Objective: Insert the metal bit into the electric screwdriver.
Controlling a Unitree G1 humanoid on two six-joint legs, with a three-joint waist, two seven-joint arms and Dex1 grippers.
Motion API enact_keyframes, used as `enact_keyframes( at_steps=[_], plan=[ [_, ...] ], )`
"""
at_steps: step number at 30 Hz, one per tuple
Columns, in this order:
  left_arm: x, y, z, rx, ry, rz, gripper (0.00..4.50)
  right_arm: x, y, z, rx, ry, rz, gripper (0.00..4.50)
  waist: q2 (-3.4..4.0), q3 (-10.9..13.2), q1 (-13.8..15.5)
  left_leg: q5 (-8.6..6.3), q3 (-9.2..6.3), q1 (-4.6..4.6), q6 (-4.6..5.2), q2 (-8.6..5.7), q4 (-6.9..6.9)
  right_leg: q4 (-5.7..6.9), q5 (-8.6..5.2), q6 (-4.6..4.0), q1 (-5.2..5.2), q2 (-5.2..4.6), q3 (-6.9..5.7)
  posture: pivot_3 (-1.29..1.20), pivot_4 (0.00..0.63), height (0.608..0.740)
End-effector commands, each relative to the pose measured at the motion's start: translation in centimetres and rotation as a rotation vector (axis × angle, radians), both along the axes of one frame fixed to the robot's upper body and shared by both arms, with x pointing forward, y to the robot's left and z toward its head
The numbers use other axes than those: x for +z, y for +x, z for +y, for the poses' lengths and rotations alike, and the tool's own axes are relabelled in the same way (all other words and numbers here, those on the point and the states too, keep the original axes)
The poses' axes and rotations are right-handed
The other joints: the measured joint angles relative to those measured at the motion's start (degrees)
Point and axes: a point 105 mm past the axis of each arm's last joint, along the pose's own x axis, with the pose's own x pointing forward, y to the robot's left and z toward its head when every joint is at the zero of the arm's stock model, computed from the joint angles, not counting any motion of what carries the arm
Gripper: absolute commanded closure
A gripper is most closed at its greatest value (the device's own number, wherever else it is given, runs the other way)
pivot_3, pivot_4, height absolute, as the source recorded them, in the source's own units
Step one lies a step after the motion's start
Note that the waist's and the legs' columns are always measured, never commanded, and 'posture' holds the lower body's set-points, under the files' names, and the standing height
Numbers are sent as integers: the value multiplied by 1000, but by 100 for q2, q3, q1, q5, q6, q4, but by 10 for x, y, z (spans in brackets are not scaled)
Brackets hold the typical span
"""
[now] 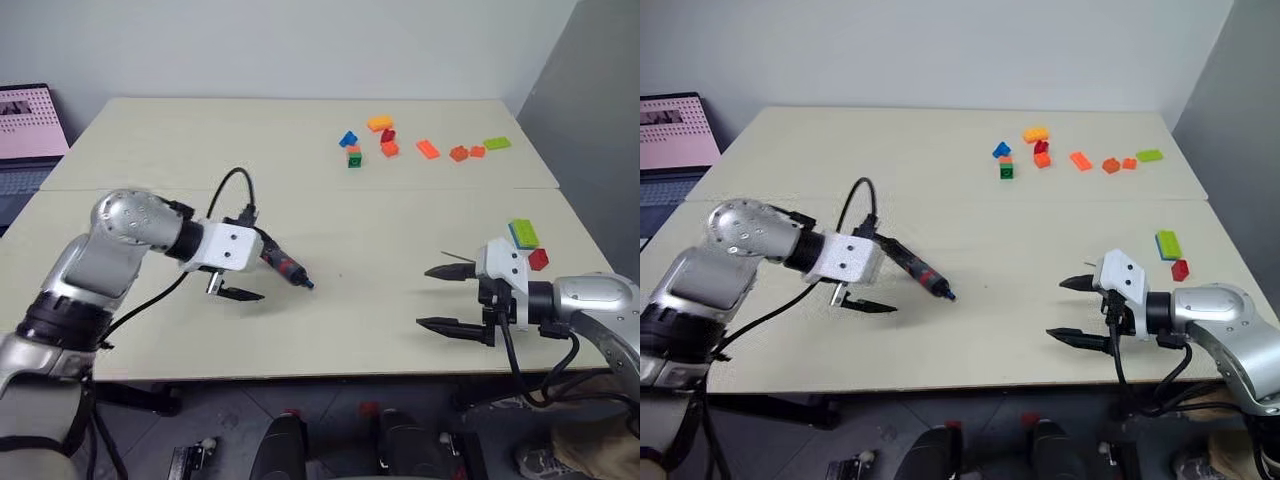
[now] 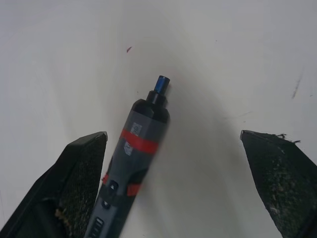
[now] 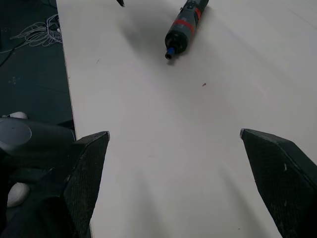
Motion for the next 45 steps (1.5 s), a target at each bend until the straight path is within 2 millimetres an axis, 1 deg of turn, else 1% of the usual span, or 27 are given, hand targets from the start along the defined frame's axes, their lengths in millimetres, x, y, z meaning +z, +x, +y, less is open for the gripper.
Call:
enact_keyframes(
  at_steps=[1, 6, 9, 13, 19, 20, 23, 26, 30, 31, 32, 37, 41, 43, 45],
  plan=[
    [-3, 8, 2, -34, 80, -17, 0, 18, -7, 1, -10, 55, -47, 55, 0, 0, -12, 0, 1, 0, 0, 0, 0, 0, 0, 0, 0, 0, 2, 0, 150, 740],
    [-9, 16, -4, -79, 114, -1, 0, 26, -20, 2, -4, 89, -41, 55, -2, 1, -28, -1, -3, -1, 1, 1, -1, 6, 1, 3, -2, 2, 0, 0, 150, 740],
    [-12, 21, -7, -94, 128, -8, 0, 27, -24, 1, -15, 88, -42, 55, -4, 2, -23, 0, -3, -1, 1, 1, 3, 8, 1, 4, -1, 2, 0, 0, 150, 740],
    [-18, 30, -18, -100, 137, -12, 0, 27, -27, 1, -27, 86, -43, 55, -6, 3, -18, 0, -2, 1, 1, 0, 11, 9, 4, 9, 4, 2, 3, 0, 150, 740],
    [-27, 41, -25, -84, 166, -2, 0, 28, -27, 3, -26, 92, -38, 55, -11, 6, -30, 0, -3, 0, 1, 0, 12, 9, 6, 13, 4, 2, 3, 0, 150, 740],
    [-29, 43, -27, -82, 168, -1, 0, 28, -27, 3, -26, 90, -37, 55, -11, 6, -28, 0, -3, 0, 1, 0, 11, 9, 17, 31, 4, 2, 3, 0, 150, 740],
    [-32, 48, -27, -79, 204, -8, 0, 29, -28, 4, -25, 89, -38, 55, -13, 7, -22, 0, -4, 0, 1, 0, 11, 8, 19, 34, 4, 2, 2, 0, 150, 740],
    [-34, 50, -27, -78, 210, -5, 0, 30, -28, 5, -25, 89, -37, 55, -14, 8, -27, 0, -3, 0, 1, -1, 11, 9, 19, 35, 4, 2, 3, 0, 150, 740],
    [-39, 50, -33, -97, 214, 7, 0, 30, -28, 5, -31, 86, -35, 55, -14, 8, -22, 0, -5, 0, 1, -1, 11, 9, 19, 35, 5, 2, 2, 0, 150, 740],
    [-41, 49, -34, -104, 217, 10, 364, 30, -28, 5, -32, 84, -35, 0, -14, 8, -21, 0, -4, 0, 1, -1, 11, 9, 19, 35, 5, 2, 2, 0, 150, 740],
    [-42, 49, -35, -110, 219, 11, 439, 30, -28, 4, -33, 82, -36, 0, -14, 8, -19, 0, -5, 0, 1, -1, 11, 8, 19, 35, 6, 2, 2, 0, 150, 740],
    [-50, 47, -36, -135, 246, 17, 1636, 31, -28, 4, -34, 77, -39, 0, -13, 7, -9, 0, -6, 8, 1, -2, 13, 9, 18, 32, 15, 2, 2, 0, 150, 740],
    [-57, 46, -34, -143, 275, 22, 2413, 32, -28, 4, -33, 78, -41, 0, -14, 6, -3, 0, -7, 14, 2, -2, 18, 9, 13, 24, 24, 1, 3, 0, 150, 740],
    [-58, 47, -33, -146, 282, 19, 2785, 32, -28, 5, -32, 78, -42, 0, -14, 6, -9, 1, -5, 15, 3, -2, 19, 9, 14, 24, 25, 1, 5, 0, 150, 740],
    [-59, 46, -33, -149, 281, 18, 2823, 32, -27, 5, -32, 78, -44, 0, -13, 5, -9, 1, -6, 17, 3, -3, 19, 10, 14, 24, 26, 1, 5, 0, 150, 740]
  ],
)
